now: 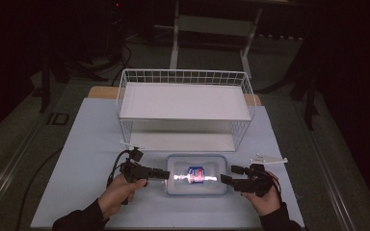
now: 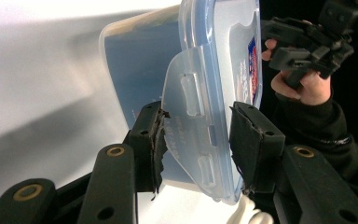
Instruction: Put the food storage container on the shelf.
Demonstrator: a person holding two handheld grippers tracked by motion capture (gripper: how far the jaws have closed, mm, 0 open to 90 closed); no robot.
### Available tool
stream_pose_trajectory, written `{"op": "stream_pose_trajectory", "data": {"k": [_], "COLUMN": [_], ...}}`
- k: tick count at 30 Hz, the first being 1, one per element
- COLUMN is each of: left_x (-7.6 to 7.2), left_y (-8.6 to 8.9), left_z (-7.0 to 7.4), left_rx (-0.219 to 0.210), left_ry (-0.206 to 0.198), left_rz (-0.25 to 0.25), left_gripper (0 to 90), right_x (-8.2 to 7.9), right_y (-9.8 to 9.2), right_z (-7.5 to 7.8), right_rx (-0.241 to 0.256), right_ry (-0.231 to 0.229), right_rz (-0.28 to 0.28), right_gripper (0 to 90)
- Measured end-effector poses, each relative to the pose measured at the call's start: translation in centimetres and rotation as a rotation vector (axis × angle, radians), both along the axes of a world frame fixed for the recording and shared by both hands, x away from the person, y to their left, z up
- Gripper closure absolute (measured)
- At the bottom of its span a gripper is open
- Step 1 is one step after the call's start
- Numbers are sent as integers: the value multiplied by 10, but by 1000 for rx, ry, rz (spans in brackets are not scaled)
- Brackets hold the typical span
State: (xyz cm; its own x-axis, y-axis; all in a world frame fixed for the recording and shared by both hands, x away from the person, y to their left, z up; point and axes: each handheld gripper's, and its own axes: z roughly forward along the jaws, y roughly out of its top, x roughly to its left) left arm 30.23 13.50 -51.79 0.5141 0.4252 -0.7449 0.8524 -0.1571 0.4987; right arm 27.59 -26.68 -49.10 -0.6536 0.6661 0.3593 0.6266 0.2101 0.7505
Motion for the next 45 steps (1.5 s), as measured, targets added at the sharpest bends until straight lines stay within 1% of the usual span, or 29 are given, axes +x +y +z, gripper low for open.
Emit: {"op": "stream_pose_trajectory", "data": {"k": [1,2,4,5,6,9,10,12,13,15,18,19,22,25,26,29,31,33,35,37,38,39,42,45], "left_x": [-1,-3,-8,-10,-12,-14,-15,-15,-15,-15,-16,-16,-18,-22,-23,-27,-29,-31,-34,-33,-33,-33,-31,-27], "left_y": [0,-1,-2,-3,-3,-1,-1,-1,-1,-1,-1,-1,-1,-2,-2,-4,-5,-6,-6,-5,-5,-5,-4,-3], "left_z": [1,2,4,5,6,6,5,5,6,5,5,5,6,6,6,7,8,9,10,11,14,15,21,29], "left_rx": [1,8,23,31,35,32,29,28,29,27,25,24,31,29,32,34,39,51,44,43,44,42,39,41], "left_ry": [-13,-29,-62,-83,-94,-104,-98,-102,-105,-104,-112,-114,-118,-126,-138,-147,-149,-166,-173,-178,-196,-201,-216,-253], "left_rz": [-8,-13,-20,-26,-28,-42,-41,-39,-41,-40,-44,-42,-39,-19,-16,1,10,13,31,30,30,32,39,46], "left_gripper": [560,561,563,563,563,572,574,575,575,575,575,576,576,576,575,574,573,573,572,571,571,571,571,570], "right_x": [0,1,2,2,3,4,4,4,5,5,6,6,5,3,2,-1,-3,-4,-6,-6,-7,-6,-4,1], "right_y": [0,0,-1,-2,-2,-4,-5,-5,-6,-7,-7,-8,-9,-9,-9,-10,-10,-10,-9,-10,-10,-9,-9,-7], "right_z": [0,-1,-1,-1,-2,-4,-4,-6,-7,-8,-8,-9,-10,-8,-9,-9,-8,-8,-6,-6,-5,-2,5,13], "right_rx": [4,8,18,16,17,37,42,52,58,71,78,89,96,92,99,111,103,101,97,104,111,109,111,116], "right_ry": [11,19,34,39,45,71,79,100,107,123,131,139,142,138,138,140,137,137,131,130,129,115,98,80], "right_rz": [8,13,25,26,33,55,63,82,89,95,100,103,102,97,93,85,86,83,83,80,75,75,69,62], "right_gripper": [319,321,362,365,378,401,413,445,445,462,470,476,484,492,497,508,511,514,515,519,520,521,521,521]}}
